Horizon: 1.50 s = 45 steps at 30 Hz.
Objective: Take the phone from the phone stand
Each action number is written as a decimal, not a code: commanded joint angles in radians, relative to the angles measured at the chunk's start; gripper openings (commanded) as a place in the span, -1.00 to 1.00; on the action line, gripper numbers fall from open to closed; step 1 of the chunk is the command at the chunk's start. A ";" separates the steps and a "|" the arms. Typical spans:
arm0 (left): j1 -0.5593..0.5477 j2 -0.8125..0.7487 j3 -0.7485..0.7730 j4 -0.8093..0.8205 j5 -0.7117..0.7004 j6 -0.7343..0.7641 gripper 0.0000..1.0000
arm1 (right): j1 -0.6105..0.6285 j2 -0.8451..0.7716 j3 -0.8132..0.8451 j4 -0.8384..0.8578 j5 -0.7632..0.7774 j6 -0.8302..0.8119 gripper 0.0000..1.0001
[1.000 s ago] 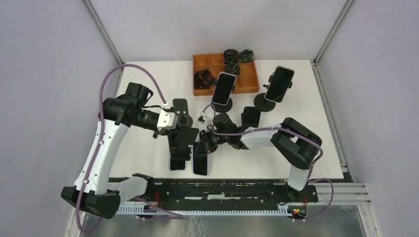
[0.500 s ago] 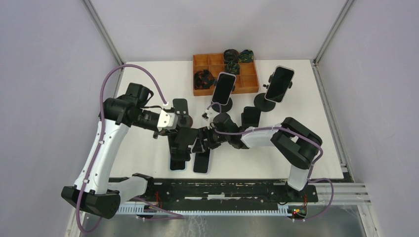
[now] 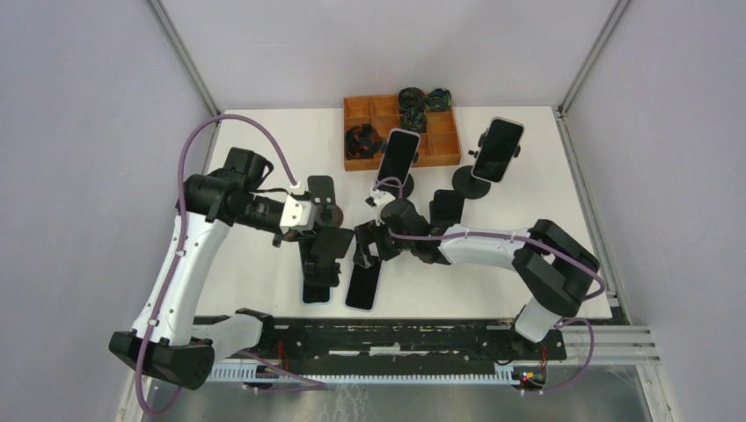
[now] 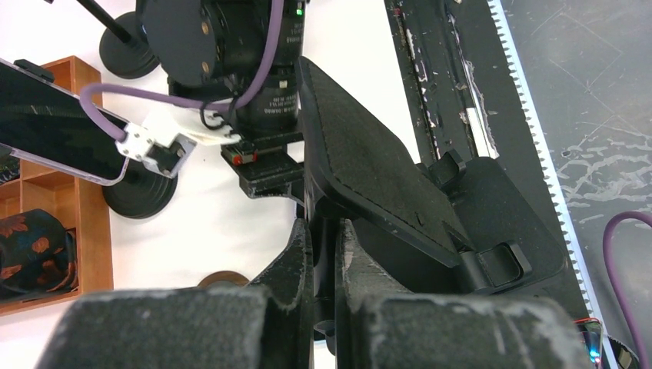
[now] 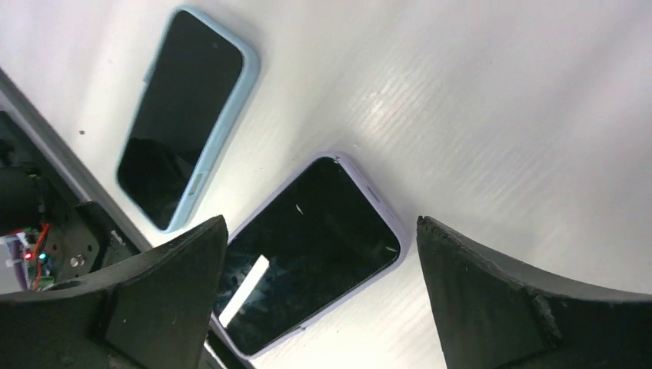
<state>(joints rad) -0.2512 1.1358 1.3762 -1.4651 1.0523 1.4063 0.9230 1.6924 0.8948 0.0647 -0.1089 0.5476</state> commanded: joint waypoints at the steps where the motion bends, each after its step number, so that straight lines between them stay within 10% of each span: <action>1: -0.003 -0.002 0.013 0.000 0.056 0.040 -0.96 | 0.005 -0.151 0.049 -0.023 0.025 -0.064 0.97; 15: -0.003 -0.002 -0.019 0.000 0.070 0.040 -0.87 | -0.005 -0.675 -0.161 0.347 -0.356 0.131 0.86; 31: -0.003 -0.003 -0.016 0.000 0.102 0.026 -0.81 | 0.111 -0.479 -0.118 0.635 -0.379 0.265 0.36; 41: -0.003 -0.004 -0.049 0.000 0.073 0.060 -0.78 | 0.129 -0.399 -0.099 0.773 -0.373 0.349 -0.63; 43: -0.003 -0.005 -0.056 0.005 0.053 0.059 -0.50 | 0.127 -0.408 -0.099 0.740 -0.368 0.326 -0.92; 45: -0.003 -0.008 -0.056 0.032 0.033 0.010 0.30 | 0.122 -0.430 -0.097 0.675 -0.356 0.280 -1.00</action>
<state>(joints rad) -0.2543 1.1393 1.3239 -1.4700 1.1015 1.4174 1.0454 1.3025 0.7498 0.7258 -0.4786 0.8562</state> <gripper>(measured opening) 0.374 0.041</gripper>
